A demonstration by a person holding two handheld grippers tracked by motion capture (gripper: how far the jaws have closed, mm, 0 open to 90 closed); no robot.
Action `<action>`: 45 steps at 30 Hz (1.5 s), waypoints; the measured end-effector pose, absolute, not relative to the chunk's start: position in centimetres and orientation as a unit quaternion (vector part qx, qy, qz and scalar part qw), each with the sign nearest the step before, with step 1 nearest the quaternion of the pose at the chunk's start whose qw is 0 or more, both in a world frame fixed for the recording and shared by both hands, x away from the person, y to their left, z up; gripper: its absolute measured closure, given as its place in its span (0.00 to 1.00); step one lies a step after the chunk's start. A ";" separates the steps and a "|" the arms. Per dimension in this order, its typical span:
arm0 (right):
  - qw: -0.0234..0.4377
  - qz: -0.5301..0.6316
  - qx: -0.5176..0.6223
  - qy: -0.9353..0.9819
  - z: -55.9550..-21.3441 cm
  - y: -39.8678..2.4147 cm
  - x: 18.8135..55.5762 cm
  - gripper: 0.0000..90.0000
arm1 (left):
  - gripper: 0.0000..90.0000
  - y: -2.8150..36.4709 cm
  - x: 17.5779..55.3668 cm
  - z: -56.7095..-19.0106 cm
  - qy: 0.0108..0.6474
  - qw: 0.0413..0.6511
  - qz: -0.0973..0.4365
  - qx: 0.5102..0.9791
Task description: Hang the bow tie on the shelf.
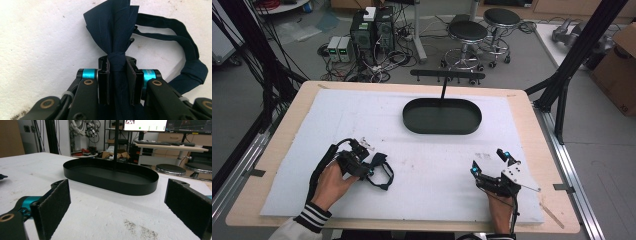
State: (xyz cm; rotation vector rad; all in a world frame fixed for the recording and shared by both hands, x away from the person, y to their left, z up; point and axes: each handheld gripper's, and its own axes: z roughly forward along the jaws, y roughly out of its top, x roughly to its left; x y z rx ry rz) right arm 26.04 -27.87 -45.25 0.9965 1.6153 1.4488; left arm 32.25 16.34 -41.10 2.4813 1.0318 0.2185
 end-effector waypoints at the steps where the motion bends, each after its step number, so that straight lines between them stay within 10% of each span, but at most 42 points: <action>1: 0.368 0.564 0.388 0.629 -45.3 -27.9 26.0 0.06 | 0.83 16.4 32.2 -41.1 0.374 0.224 0.080 0.897; 45: 0.372 0.562 0.388 0.629 -45.3 -27.9 26.1 0.06 | 0.83 17.8 33.2 -34.9 0.319 0.457 0.187 0.809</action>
